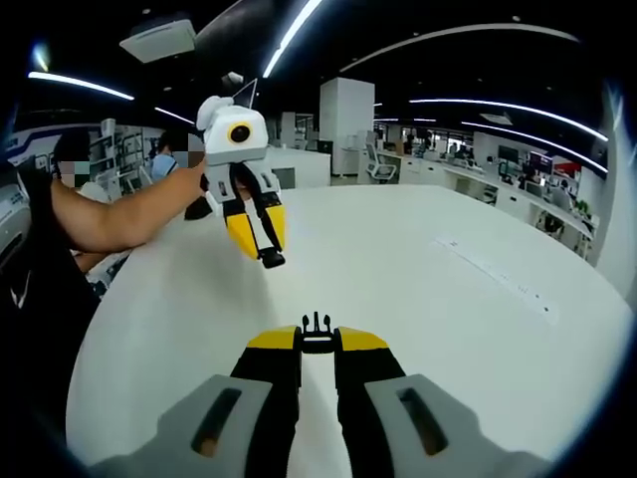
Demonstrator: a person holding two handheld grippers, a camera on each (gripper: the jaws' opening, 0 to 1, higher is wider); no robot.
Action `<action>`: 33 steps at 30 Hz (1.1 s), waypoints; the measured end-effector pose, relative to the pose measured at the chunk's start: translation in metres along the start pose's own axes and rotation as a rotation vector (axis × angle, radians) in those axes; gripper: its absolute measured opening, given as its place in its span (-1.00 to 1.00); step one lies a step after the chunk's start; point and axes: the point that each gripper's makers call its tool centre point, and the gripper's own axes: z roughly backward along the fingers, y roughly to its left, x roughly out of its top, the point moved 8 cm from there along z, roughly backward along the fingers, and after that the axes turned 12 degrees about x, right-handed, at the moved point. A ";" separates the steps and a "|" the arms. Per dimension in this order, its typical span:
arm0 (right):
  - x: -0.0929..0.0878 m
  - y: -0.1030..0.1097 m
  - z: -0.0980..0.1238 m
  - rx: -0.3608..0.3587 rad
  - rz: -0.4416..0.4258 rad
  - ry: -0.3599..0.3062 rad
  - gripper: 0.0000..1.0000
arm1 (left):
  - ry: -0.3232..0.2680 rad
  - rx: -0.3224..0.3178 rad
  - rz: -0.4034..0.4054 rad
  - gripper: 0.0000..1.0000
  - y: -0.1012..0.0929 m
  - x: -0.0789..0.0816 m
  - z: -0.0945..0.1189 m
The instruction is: Snap the two parts of the plastic buckle together until the buckle closes and remains connected.
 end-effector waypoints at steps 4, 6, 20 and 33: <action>-0.001 0.002 0.000 0.002 0.001 -0.001 -0.76 | 0.003 -0.004 0.003 -0.77 -0.002 -0.004 0.001; -0.002 0.003 0.000 0.002 0.000 -0.002 -0.76 | 0.000 -0.003 0.005 -0.77 -0.001 -0.004 0.001; -0.001 0.009 0.000 0.012 0.005 -0.003 -0.76 | -0.001 -0.016 -0.001 -0.77 -0.008 -0.007 0.004; -0.001 0.016 -0.001 0.018 0.002 -0.004 -0.75 | 0.012 -0.024 -0.014 -0.77 -0.014 -0.006 0.004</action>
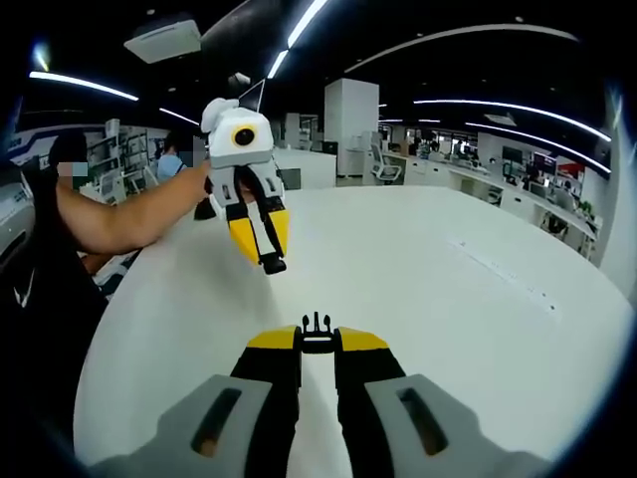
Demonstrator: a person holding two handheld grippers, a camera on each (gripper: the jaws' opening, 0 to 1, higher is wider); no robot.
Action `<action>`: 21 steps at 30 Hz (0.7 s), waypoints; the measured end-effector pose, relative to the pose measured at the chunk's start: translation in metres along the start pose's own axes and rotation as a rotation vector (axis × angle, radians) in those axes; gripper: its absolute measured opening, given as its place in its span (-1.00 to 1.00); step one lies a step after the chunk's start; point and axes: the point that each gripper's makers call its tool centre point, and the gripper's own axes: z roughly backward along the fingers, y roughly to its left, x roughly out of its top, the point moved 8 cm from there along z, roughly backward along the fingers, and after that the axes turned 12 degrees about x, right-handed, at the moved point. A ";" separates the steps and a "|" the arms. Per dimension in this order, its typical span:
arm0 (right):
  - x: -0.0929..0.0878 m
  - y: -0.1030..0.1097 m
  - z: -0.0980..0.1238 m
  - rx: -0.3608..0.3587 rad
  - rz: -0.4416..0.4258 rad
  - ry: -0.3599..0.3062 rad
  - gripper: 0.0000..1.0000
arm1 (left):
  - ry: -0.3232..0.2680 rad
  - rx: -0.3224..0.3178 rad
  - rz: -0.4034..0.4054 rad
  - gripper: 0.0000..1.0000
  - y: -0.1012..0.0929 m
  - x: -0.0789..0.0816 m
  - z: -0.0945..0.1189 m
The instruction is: Snap the two parts of the plastic buckle together until the buckle closes and remains connected.
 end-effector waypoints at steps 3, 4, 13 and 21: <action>-0.001 0.002 0.001 0.001 -0.001 -0.001 -0.75 | 0.001 -0.003 0.001 -0.77 -0.002 -0.001 0.001; -0.001 0.004 0.001 0.002 0.001 0.000 -0.75 | 0.001 -0.002 0.001 -0.77 -0.003 -0.002 0.001; -0.004 0.013 0.004 0.006 0.012 0.001 -0.75 | -0.004 -0.004 -0.002 -0.77 -0.009 -0.005 0.005; -0.007 0.017 0.002 0.010 0.010 -0.001 -0.75 | -0.001 -0.019 0.002 -0.77 -0.011 -0.012 0.008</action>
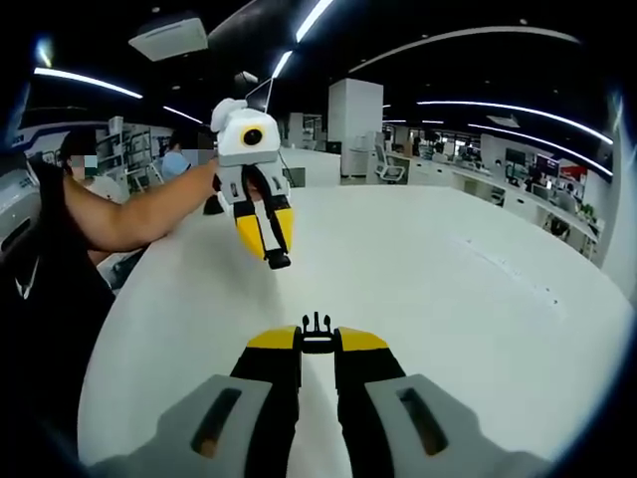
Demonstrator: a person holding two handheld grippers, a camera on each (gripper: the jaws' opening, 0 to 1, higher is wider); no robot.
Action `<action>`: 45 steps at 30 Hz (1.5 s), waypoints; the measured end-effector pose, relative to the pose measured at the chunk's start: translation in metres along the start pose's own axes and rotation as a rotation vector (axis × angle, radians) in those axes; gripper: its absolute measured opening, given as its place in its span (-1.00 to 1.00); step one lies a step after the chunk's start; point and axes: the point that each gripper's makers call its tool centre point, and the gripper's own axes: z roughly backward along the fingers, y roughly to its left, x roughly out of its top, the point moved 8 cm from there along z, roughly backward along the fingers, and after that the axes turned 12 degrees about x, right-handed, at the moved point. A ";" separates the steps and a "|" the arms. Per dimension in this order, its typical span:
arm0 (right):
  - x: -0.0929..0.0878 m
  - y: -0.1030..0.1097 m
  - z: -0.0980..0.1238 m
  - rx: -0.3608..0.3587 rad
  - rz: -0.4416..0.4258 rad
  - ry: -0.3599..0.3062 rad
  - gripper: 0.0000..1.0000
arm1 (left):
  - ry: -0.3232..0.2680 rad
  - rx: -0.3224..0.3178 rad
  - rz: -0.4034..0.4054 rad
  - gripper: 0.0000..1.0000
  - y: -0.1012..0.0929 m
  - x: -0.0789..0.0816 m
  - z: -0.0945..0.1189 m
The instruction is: Snap the two parts of the plastic buckle together until the buckle closes and remains connected.
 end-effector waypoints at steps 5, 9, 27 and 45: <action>0.000 0.002 -0.001 0.004 -0.003 -0.009 -0.75 | 0.000 -0.010 -0.012 -0.77 -0.005 0.000 0.000; 0.000 0.005 -0.002 0.011 0.002 -0.011 -0.75 | -0.004 -0.018 -0.017 -0.77 -0.007 0.000 0.001; -0.011 0.010 -0.009 0.017 0.013 0.005 -0.75 | 0.012 -0.020 -0.037 -0.77 -0.010 -0.013 -0.002; -0.016 0.009 -0.009 0.013 0.016 0.013 -0.75 | 0.015 -0.012 -0.032 -0.77 -0.007 -0.017 -0.003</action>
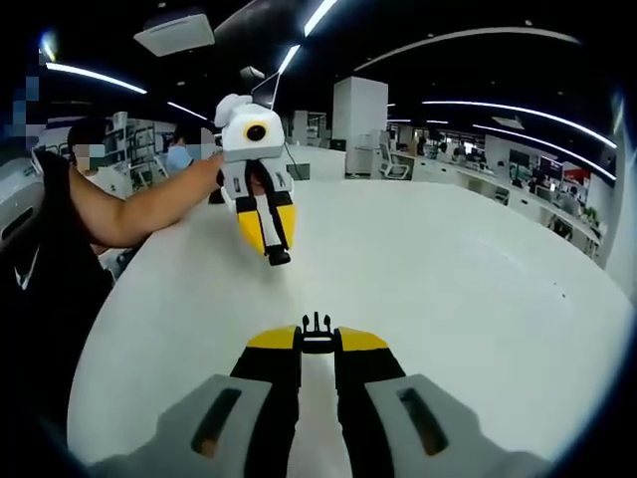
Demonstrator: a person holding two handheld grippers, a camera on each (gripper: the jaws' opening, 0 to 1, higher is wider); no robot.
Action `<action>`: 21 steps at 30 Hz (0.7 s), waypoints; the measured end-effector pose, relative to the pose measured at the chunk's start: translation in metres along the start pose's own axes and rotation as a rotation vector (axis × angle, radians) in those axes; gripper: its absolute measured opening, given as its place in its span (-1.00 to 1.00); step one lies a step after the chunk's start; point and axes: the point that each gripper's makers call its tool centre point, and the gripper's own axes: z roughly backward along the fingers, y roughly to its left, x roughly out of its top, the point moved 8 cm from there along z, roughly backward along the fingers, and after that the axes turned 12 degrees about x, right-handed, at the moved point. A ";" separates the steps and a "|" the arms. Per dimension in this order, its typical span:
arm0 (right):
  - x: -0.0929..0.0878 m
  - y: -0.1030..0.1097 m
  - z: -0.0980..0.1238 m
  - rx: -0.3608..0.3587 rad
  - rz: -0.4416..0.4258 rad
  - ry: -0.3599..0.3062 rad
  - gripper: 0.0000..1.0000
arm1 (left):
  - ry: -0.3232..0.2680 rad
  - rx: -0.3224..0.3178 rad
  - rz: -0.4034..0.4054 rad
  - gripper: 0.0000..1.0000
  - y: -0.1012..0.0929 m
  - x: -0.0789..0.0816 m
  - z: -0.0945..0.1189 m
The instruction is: Snap the two parts of the plastic buckle together until the buckle closes and remains connected.
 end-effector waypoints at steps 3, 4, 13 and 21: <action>0.000 0.000 0.000 0.002 0.002 0.002 -0.75 | -0.001 0.001 0.000 -0.77 0.000 0.000 0.000; 0.000 0.001 0.000 0.003 0.002 0.003 -0.75 | 0.000 -0.001 -0.002 -0.77 -0.001 0.000 0.000; -0.002 0.001 -0.002 0.007 0.002 0.015 -0.75 | 0.019 -0.008 -0.005 -0.77 -0.001 -0.003 -0.002; -0.005 0.002 -0.003 0.014 -0.001 0.026 -0.75 | 0.025 -0.008 -0.007 -0.77 -0.001 -0.005 -0.003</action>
